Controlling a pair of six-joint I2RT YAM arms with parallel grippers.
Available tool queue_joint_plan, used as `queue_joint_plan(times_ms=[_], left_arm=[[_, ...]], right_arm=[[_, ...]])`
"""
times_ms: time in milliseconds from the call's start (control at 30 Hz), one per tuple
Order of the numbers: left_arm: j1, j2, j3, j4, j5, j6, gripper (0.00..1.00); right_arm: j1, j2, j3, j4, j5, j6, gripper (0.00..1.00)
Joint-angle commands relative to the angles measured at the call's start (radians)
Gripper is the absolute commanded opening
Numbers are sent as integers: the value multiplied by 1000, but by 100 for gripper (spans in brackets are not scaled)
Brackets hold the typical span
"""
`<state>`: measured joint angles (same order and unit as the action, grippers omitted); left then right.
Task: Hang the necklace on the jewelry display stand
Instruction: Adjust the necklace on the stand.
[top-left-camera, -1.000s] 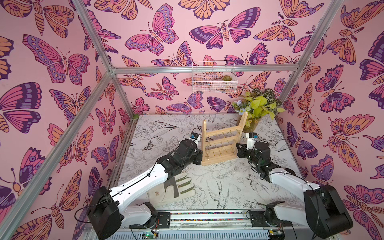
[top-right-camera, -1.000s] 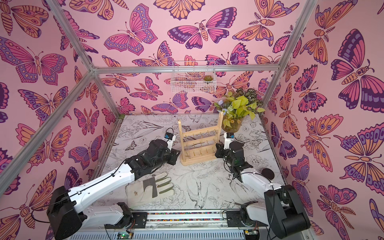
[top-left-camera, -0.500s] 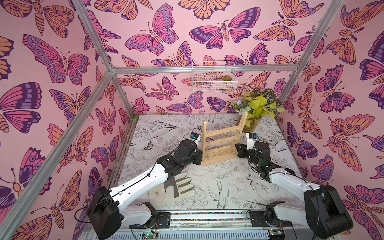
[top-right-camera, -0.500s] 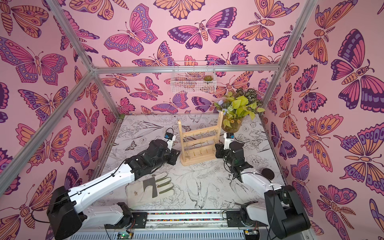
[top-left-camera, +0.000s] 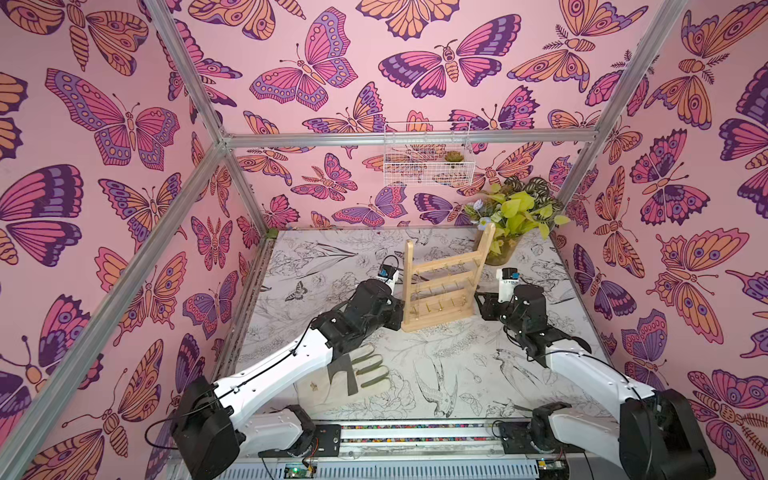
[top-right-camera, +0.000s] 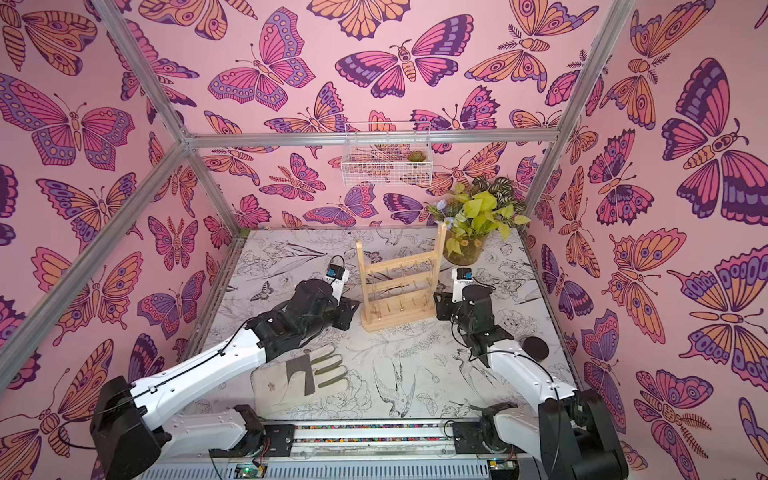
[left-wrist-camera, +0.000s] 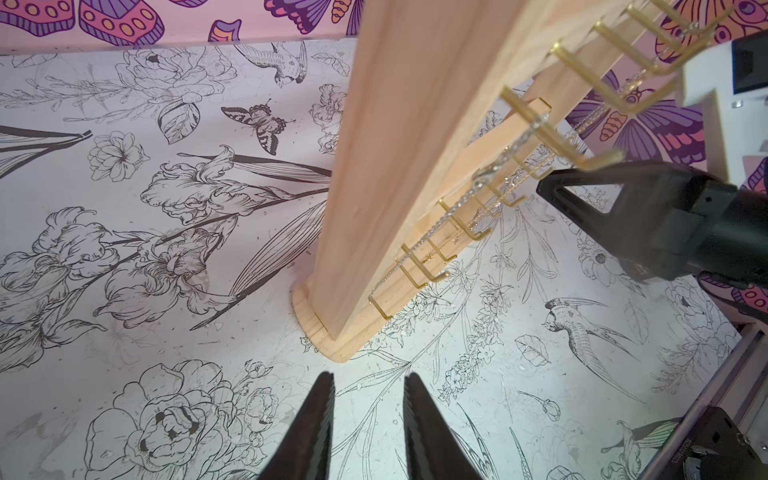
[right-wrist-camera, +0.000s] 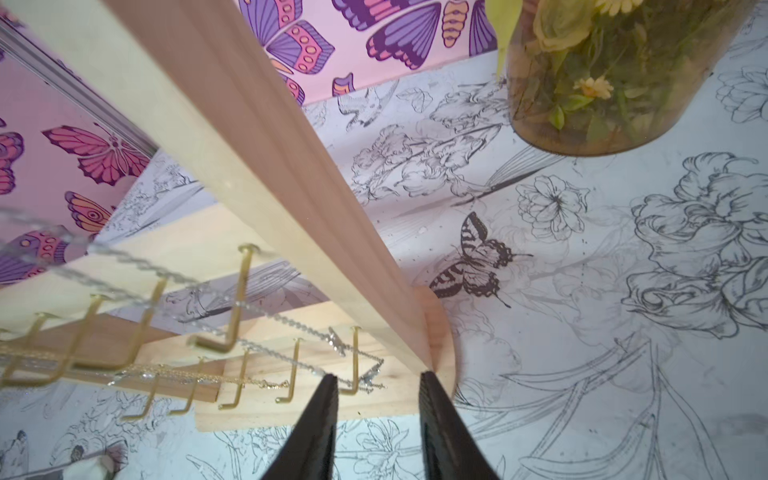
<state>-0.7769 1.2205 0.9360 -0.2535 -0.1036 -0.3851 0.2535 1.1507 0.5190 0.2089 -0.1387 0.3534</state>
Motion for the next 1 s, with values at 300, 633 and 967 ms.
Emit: queue_joint_plan(times_ms=[300, 633, 967], left_arm=[[173, -44, -79, -57, 96, -45, 33], [294, -7, -124, -21, 118, -89, 38], [400, 42, -95, -19, 32, -98, 100]], right_arm=[[-15, 3, 108, -272, 108, -7, 47], [-13, 49, 109, -370, 139, 79, 58], [-18, 53, 183, -431, 358, 27, 99]])
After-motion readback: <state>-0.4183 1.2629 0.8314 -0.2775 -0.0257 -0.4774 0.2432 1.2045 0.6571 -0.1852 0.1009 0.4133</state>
